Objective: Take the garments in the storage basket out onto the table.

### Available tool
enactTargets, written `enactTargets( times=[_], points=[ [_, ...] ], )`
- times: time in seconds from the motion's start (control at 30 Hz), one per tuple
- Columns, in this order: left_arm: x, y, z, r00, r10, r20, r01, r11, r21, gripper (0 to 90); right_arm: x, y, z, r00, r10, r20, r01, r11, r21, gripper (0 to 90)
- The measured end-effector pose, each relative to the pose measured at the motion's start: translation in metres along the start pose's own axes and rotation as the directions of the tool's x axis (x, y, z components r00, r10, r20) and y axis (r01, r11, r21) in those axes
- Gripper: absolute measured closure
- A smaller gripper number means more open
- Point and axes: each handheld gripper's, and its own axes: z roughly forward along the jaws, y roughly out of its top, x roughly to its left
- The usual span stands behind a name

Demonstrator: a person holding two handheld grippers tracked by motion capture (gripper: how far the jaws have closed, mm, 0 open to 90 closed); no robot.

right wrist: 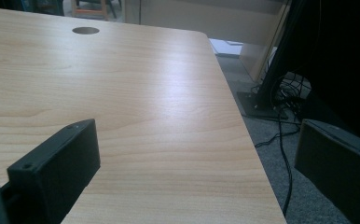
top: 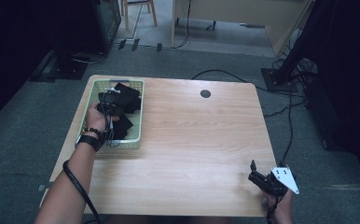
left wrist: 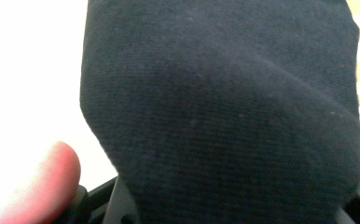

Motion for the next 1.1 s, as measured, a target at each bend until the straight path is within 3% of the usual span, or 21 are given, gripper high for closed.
enactTargets(
  times=[0.13,0.33,0.43,1.0,1.1],
  points=[
    [-0.002,0.003,-0.01,0.9998,0.018,0.001,-0.018,0.999,-0.04,68.8,0.0,0.0,0.0,1.0,-0.001,-0.001,0.001,1.0,0.0,0.0],
    [0.0,0.007,-0.022,1.0,-0.006,0.005,0.006,0.9963,-0.086,68.7,0.0,0.0,0.0,1.0,0.001,-0.001,-0.001,1.0,0.001,0.0],
    [0.0,0.009,-0.028,1.0,0.006,0.007,-0.005,0.9943,-0.106,68.7,0.0,0.0,0.0,1.0,0.001,-0.001,-0.001,1.0,0.001,0.0],
    [-0.009,0.017,-0.058,0.9996,0.015,0.023,-0.011,0.9811,-0.193,68.6,0.0,0.0,0.0,1.0,-0.001,0.0,0.001,1.0,0.0,0.0],
    [-0.015,0.021,-0.067,0.9989,0.026,0.04,-0.016,0.976,-0.217,68.6,0.0,0.0,0.0,1.0,-0.001,-0.001,0.001,1.0,0.001,0.0]
  ],
)
